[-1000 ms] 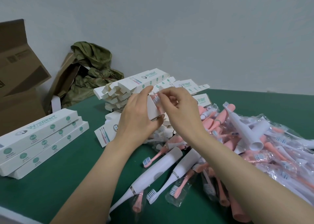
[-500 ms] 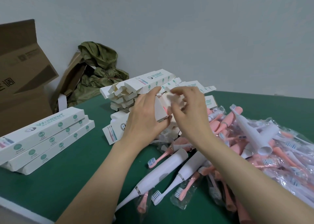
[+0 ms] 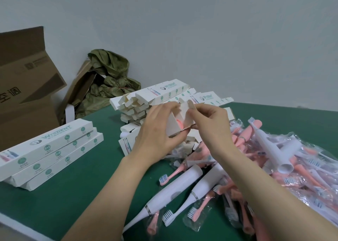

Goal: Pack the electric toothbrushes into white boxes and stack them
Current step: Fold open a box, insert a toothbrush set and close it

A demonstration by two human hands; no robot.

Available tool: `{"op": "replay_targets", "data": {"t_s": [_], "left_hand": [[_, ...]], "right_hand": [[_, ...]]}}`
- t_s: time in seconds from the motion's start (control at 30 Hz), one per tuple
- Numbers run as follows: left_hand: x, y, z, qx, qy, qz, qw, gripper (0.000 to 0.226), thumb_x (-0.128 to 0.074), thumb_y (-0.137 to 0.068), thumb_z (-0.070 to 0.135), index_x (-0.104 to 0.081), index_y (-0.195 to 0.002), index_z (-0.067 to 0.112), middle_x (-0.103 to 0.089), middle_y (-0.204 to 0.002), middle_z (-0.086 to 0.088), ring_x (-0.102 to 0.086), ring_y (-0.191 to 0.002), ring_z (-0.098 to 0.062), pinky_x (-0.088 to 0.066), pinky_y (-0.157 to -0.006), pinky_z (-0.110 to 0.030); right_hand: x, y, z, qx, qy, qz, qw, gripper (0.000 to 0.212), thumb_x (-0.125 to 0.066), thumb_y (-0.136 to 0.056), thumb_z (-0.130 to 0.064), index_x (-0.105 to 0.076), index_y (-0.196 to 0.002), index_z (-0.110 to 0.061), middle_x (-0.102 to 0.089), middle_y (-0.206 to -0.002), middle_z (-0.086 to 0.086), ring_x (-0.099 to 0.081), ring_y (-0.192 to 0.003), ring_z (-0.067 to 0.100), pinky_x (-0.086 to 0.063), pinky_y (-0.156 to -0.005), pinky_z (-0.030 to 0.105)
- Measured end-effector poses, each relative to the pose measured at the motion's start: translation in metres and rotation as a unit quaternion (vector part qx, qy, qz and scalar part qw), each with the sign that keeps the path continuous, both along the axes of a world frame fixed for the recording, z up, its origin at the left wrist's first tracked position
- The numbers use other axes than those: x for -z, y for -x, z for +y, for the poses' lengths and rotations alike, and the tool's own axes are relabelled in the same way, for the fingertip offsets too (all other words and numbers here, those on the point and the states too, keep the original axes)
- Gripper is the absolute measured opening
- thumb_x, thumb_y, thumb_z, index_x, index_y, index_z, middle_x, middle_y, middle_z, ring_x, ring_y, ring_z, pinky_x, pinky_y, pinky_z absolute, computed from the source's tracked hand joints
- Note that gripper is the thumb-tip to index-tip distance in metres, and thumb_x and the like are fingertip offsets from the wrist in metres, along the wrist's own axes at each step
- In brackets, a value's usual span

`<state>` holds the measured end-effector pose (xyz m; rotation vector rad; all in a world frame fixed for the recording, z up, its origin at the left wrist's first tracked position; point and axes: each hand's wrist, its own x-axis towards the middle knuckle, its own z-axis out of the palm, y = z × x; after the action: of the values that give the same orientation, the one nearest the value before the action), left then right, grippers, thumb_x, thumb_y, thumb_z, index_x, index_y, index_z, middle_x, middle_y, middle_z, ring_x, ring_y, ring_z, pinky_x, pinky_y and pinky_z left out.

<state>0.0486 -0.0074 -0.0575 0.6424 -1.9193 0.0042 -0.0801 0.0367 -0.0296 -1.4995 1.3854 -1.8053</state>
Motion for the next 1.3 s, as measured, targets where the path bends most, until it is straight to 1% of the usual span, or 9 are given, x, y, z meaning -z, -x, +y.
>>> {"op": "replay_targets", "data": {"t_s": [0.13,0.23,0.33,0.4,0.47,0.6,0.73,0.9,1.3], "left_hand": [[-0.002,0.005,0.006,-0.007,0.008,0.048,0.999,0.03,-0.055,-0.073,0.029,-0.06,-0.095,0.01,-0.056,-0.089,0.007,-0.046,-0.088,-0.009,-0.031,-0.082,-0.006],[-0.003,0.007,0.007,-0.016,0.0,0.095,0.995,0.028,-0.056,-0.071,0.029,-0.061,-0.091,0.009,-0.058,-0.086,0.007,-0.047,-0.085,-0.005,-0.032,-0.079,-0.005],[-0.006,0.009,0.005,-0.026,0.003,0.124,0.992,0.027,-0.057,-0.073,0.029,-0.061,-0.089,0.008,-0.059,-0.082,0.005,-0.048,-0.08,-0.004,-0.034,-0.076,-0.006],[-0.005,0.008,0.005,-0.027,-0.005,0.137,0.99,0.028,-0.055,-0.072,0.031,-0.06,-0.092,0.011,-0.059,-0.085,0.005,-0.047,-0.082,-0.003,-0.034,-0.077,-0.005],[-0.002,0.008,0.004,-0.002,-0.034,0.135,0.99,0.035,-0.058,-0.07,0.034,-0.055,-0.102,0.02,-0.055,-0.095,0.012,-0.047,-0.091,-0.001,-0.033,-0.083,-0.005],[0.007,0.007,-0.004,0.005,-0.09,0.076,0.993,0.079,-0.078,-0.06,0.023,-0.036,-0.126,0.028,-0.037,-0.12,0.013,-0.037,-0.121,-0.008,-0.03,-0.1,-0.016],[0.009,0.005,-0.009,-0.039,-0.124,0.078,0.988,0.057,-0.081,-0.061,0.015,-0.051,-0.108,0.029,-0.041,-0.102,0.016,-0.044,-0.097,-0.004,-0.033,-0.078,-0.006],[0.009,0.006,-0.007,-0.048,-0.083,0.119,0.988,0.056,-0.084,-0.057,0.012,-0.064,-0.11,0.017,-0.049,-0.099,0.009,-0.045,-0.086,0.001,-0.031,-0.076,0.001],[0.006,0.015,0.002,-0.041,-0.087,0.168,0.981,0.052,-0.063,-0.065,0.042,-0.067,-0.112,0.018,-0.05,-0.096,0.006,-0.051,-0.086,-0.006,-0.034,-0.074,0.0]], "right_hand": [[0.001,-0.004,0.002,-0.018,0.004,-0.046,0.999,0.024,-0.052,-0.079,0.0,-0.057,-0.055,-0.003,-0.046,-0.051,0.006,-0.041,-0.058,0.018,-0.055,-0.066,0.049],[0.005,-0.015,0.007,-0.022,0.043,-0.037,0.998,0.036,-0.054,-0.091,-0.016,-0.059,-0.055,-0.012,-0.051,-0.052,0.001,-0.042,-0.054,0.017,-0.041,-0.055,0.03],[0.012,-0.028,0.013,-0.025,0.069,0.006,0.997,0.04,-0.048,-0.094,-0.034,-0.065,-0.07,-0.008,-0.069,-0.074,0.004,-0.061,-0.071,0.021,-0.046,-0.065,0.039],[0.013,-0.034,0.014,-0.031,0.08,0.029,0.996,0.026,-0.051,-0.096,-0.025,-0.069,-0.081,-0.035,-0.069,-0.079,-0.018,-0.063,-0.079,0.002,-0.051,-0.071,0.025],[0.013,-0.033,0.014,-0.021,0.075,0.027,0.997,0.035,-0.054,-0.095,-0.015,-0.064,-0.092,-0.048,-0.069,-0.083,-0.023,-0.065,-0.087,0.001,-0.053,-0.08,0.024],[0.012,-0.022,0.011,0.005,0.068,-0.011,0.998,0.026,-0.053,-0.095,-0.014,-0.071,-0.08,-0.025,-0.069,-0.073,0.004,-0.063,-0.074,0.021,-0.051,-0.074,0.041],[0.016,-0.019,0.01,0.023,0.046,0.007,0.999,0.021,-0.053,-0.094,-0.016,-0.074,-0.092,-0.013,-0.069,-0.074,-0.002,-0.062,-0.076,0.017,-0.049,-0.071,0.037],[0.019,-0.021,0.008,0.053,0.049,0.056,0.996,0.028,-0.056,-0.094,-0.019,-0.066,-0.12,-0.021,-0.068,-0.09,-0.008,-0.053,-0.063,-0.01,-0.04,-0.065,0.006],[0.024,-0.027,0.011,0.104,0.095,0.171,0.975,0.034,-0.05,-0.098,-0.014,-0.055,-0.131,-0.008,-0.059,-0.13,0.006,-0.054,-0.12,0.016,-0.037,-0.101,0.02]]}}
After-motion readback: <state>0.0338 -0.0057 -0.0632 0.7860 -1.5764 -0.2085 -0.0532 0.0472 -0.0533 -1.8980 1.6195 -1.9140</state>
